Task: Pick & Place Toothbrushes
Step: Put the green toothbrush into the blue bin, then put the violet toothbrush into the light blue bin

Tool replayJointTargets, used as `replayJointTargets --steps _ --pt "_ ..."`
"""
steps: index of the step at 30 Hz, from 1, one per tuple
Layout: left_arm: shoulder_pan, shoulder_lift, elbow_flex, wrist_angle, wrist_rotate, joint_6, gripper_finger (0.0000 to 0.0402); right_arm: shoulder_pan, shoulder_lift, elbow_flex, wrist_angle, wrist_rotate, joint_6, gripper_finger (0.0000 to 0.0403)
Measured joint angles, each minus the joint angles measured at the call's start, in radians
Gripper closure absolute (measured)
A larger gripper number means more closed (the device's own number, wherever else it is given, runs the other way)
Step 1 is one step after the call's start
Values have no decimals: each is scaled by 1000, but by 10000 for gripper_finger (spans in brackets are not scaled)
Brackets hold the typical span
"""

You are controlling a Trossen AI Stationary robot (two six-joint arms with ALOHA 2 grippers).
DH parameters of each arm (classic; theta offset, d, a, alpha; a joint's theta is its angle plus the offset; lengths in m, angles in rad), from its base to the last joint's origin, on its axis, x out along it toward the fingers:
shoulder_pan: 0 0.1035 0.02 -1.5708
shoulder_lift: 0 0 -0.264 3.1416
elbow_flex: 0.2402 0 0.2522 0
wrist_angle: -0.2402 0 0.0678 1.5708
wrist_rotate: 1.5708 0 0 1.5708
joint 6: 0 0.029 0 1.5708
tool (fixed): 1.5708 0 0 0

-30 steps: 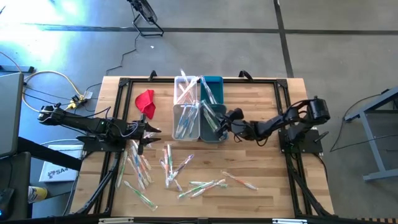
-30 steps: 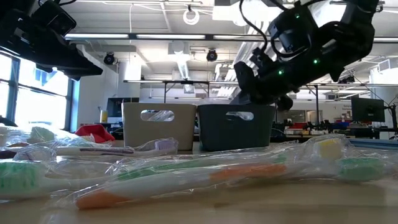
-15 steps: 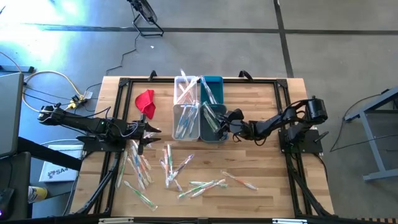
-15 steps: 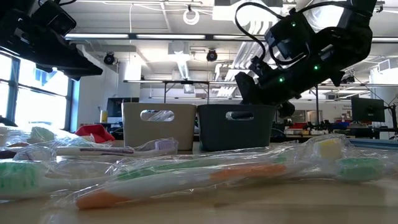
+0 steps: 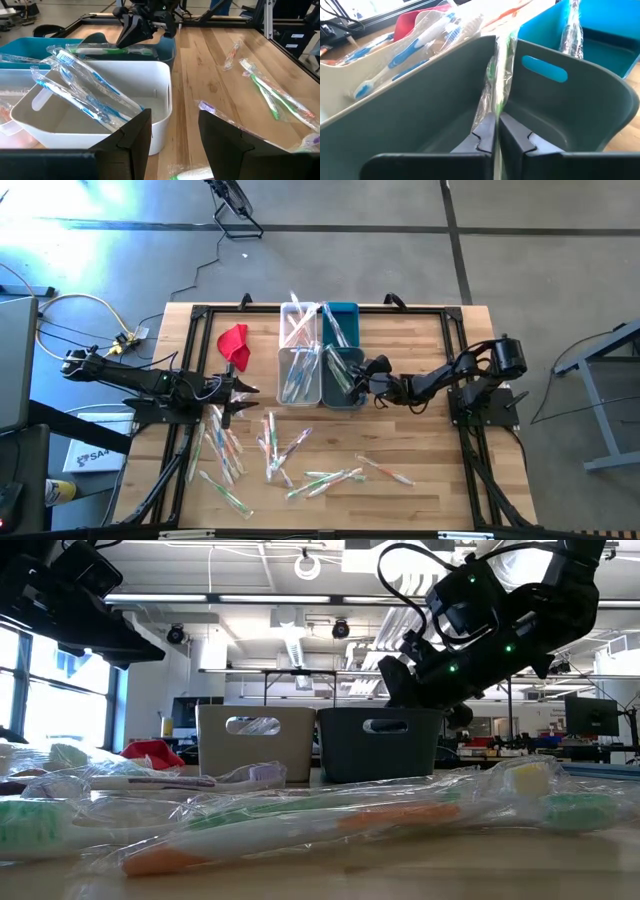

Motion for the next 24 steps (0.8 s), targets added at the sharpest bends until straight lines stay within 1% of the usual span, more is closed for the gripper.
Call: replayJointTargets --steps 8,11,14,18,24 --pt "0 0 0 0 0 0 242 2 0 0 0 -2 -12 322" --pt "0 0 0 0 0 0 242 10 -9 0 6 -5 -45 308" --pt "0 0 0 0 0 -1 242 23 -41 0 32 -3 -93 308" --pt "0 0 0 -1 0 -1 242 40 -100 0 43 -3 -167 319" --pt "0 0 0 -3 1 -8 242 78 -209 0 45 -3 -217 334"
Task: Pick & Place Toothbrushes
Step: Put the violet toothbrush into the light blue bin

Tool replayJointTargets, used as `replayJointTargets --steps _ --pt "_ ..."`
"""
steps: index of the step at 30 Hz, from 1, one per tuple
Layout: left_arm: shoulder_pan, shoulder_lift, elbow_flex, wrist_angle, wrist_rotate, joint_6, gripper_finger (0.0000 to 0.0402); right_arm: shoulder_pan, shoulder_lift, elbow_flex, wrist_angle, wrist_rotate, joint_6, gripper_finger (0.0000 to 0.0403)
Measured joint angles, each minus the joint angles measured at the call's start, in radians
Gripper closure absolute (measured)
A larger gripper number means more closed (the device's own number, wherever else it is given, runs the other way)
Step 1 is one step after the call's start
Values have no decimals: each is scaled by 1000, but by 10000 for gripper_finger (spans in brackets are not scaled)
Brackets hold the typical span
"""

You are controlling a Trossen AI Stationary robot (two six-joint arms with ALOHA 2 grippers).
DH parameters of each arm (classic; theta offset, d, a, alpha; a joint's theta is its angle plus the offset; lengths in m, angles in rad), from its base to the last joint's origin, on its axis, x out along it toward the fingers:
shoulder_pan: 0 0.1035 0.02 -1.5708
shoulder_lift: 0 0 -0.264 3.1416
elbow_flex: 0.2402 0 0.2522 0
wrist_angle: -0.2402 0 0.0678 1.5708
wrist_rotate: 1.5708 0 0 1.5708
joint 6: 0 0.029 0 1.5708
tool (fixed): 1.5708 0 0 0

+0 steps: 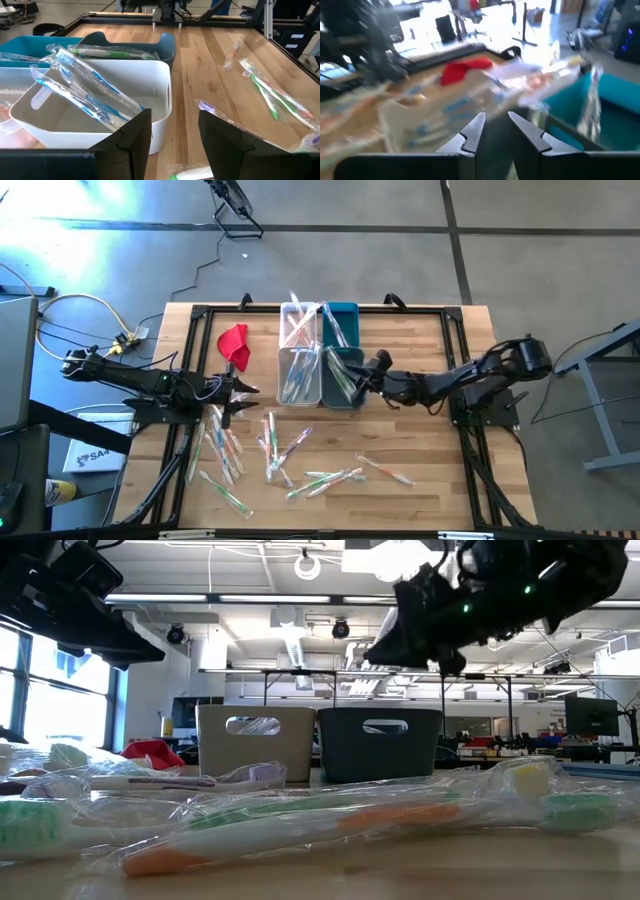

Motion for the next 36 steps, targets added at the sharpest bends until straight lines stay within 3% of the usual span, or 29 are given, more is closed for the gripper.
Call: replayJointTargets --steps 19,27,36 --pt "0 0 0 -1 2 -15 242 245 -283 0 -66 4 -202 338" --pt "0 0 0 -1 -1 -9 242 314 -302 -1 -101 63 -241 338" --pt "0 0 0 -1 -1 16 242 315 -301 -1 -128 54 -238 338"
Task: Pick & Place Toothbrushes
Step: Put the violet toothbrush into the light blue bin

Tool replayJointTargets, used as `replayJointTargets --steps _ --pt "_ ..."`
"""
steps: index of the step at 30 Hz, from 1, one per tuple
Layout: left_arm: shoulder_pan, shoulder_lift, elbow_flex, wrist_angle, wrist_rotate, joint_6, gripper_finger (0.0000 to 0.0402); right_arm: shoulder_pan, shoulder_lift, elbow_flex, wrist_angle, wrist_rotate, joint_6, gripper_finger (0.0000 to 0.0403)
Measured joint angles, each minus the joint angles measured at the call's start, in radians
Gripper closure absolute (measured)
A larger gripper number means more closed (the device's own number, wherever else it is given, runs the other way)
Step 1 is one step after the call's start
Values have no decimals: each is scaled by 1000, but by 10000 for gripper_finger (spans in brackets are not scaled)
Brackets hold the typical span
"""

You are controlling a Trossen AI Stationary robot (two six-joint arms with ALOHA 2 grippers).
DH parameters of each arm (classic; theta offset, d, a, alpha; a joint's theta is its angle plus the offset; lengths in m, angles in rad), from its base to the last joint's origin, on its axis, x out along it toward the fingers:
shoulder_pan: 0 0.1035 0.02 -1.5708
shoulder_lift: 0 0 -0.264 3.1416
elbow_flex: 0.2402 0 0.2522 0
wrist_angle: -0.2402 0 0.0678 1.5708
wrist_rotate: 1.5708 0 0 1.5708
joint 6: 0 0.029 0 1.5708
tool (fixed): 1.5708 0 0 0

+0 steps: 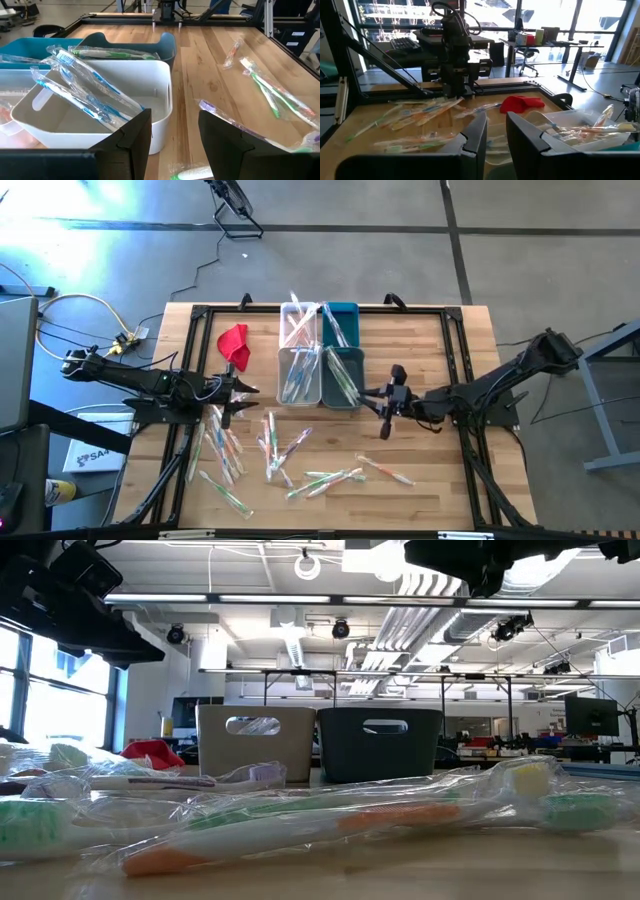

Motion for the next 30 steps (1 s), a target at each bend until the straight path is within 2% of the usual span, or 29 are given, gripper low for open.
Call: replayJointTargets --steps 9,18,22,30 --pt "0 0 0 1 0 0 242 0 44 41 16 -109 -5 338" --pt "0 0 0 1 0 0 242 -5 209 234 -61 -138 -192 338" --pt "0 0 0 1 0 0 242 -32 285 316 -127 -154 -216 338" --pt "0 0 0 1 0 0 242 -128 427 447 -207 -428 -169 338"
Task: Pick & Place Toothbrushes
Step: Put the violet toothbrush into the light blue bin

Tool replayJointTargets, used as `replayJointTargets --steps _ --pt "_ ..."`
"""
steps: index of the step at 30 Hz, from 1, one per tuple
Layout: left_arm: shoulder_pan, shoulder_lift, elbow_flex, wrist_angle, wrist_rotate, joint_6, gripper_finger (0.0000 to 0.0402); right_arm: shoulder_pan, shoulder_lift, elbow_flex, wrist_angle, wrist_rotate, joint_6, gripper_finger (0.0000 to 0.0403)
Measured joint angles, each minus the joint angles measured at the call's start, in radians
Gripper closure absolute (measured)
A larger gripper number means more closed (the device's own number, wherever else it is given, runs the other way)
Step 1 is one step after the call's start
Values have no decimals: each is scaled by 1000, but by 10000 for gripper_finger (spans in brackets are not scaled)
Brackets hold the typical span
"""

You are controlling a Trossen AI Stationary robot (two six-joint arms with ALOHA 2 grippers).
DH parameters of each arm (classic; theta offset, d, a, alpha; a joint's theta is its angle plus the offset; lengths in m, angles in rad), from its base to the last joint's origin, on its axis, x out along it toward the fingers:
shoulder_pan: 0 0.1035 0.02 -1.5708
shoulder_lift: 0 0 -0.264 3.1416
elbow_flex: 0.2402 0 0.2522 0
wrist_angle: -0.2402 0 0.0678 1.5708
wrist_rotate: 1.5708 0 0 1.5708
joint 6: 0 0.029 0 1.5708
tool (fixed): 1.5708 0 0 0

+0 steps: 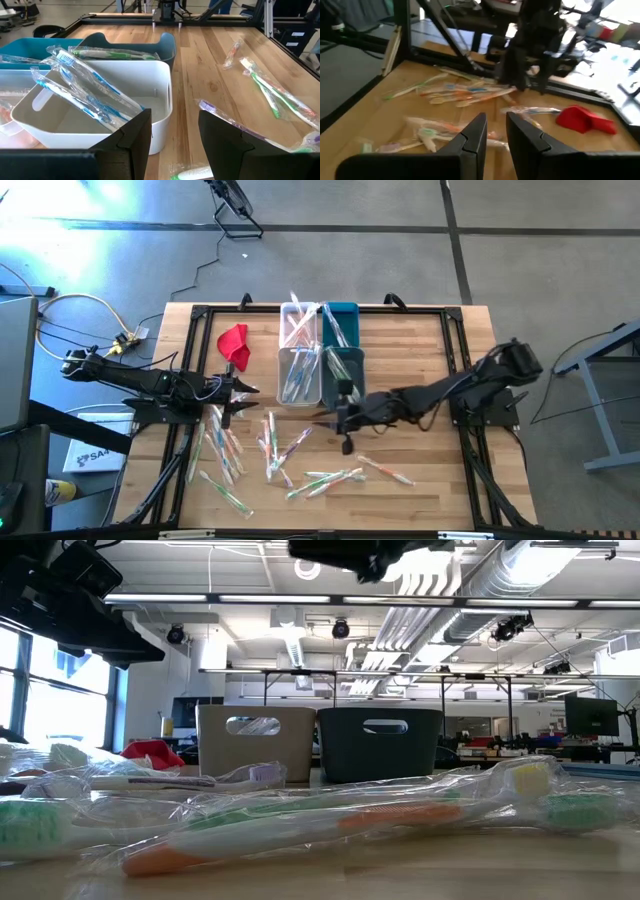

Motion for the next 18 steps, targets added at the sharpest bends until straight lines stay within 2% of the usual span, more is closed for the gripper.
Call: replayJointTargets --steps 3,7,14,18 --pt "0 0 0 0 0 0 242 -28 45 33 -9 -66 10 338" --pt "0 0 0 0 0 6 242 -42 96 76 -35 -71 4 324" --pt "0 0 0 0 0 19 242 -40 140 129 -65 -71 -17 247" --pt "0 0 0 0 0 19 242 -40 140 178 -176 -56 -16 218"
